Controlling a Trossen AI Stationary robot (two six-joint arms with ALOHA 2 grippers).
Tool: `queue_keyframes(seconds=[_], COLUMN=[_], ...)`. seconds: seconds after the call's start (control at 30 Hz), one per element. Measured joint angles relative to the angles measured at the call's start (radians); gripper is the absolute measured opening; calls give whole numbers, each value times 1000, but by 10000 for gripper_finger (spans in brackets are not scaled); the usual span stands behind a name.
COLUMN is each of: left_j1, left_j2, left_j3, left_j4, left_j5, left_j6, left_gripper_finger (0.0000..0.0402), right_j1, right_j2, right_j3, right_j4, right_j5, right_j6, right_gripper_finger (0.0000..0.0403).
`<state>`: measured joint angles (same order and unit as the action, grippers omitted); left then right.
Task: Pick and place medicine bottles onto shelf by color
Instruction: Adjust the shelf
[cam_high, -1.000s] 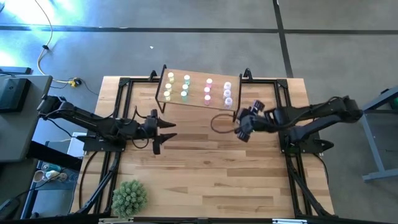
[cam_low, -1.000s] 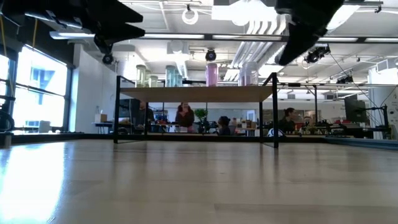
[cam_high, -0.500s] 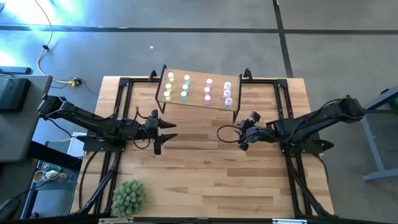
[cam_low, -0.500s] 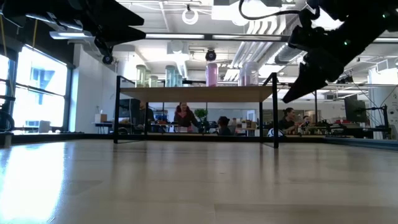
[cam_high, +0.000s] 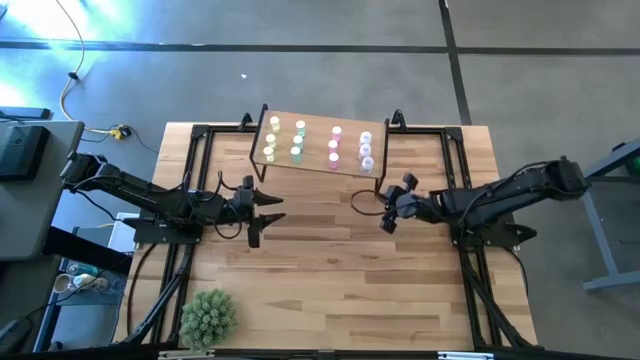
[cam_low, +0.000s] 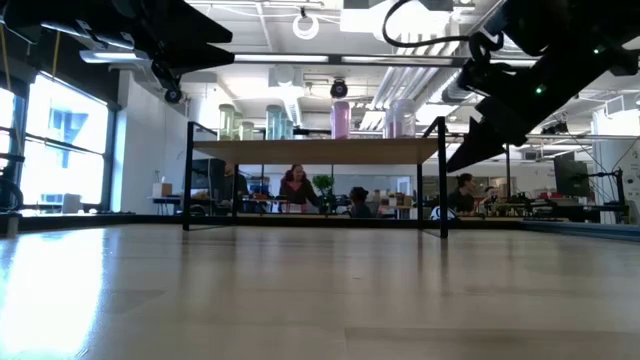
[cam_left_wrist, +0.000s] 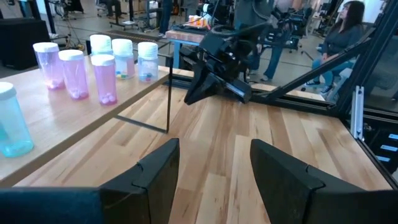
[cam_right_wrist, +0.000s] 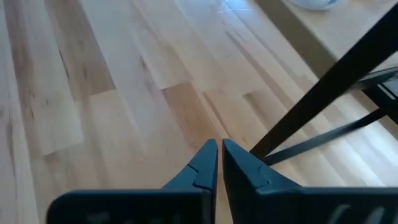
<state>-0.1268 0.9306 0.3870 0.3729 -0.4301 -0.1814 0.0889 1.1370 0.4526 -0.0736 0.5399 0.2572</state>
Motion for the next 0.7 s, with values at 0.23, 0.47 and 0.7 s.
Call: queue_keyframes(seconds=[0.23,0.47,0.7], left_j1=[0,0,0], left_j2=[0,0,0], left_j3=[0,0,0], left_j4=[0,-1,-2], left_j5=[0,0,0], left_j6=[0,0,0], left_gripper_finger=[186,186,186], right_j1=[-73,-124,-165], right_j2=[0,0,0], right_j3=[0,0,0], right_j4=[46,45,45], right_j5=[-47,-52,-73], right_j6=[-56,-80,-84], right_gripper_finger=[4,1,0])
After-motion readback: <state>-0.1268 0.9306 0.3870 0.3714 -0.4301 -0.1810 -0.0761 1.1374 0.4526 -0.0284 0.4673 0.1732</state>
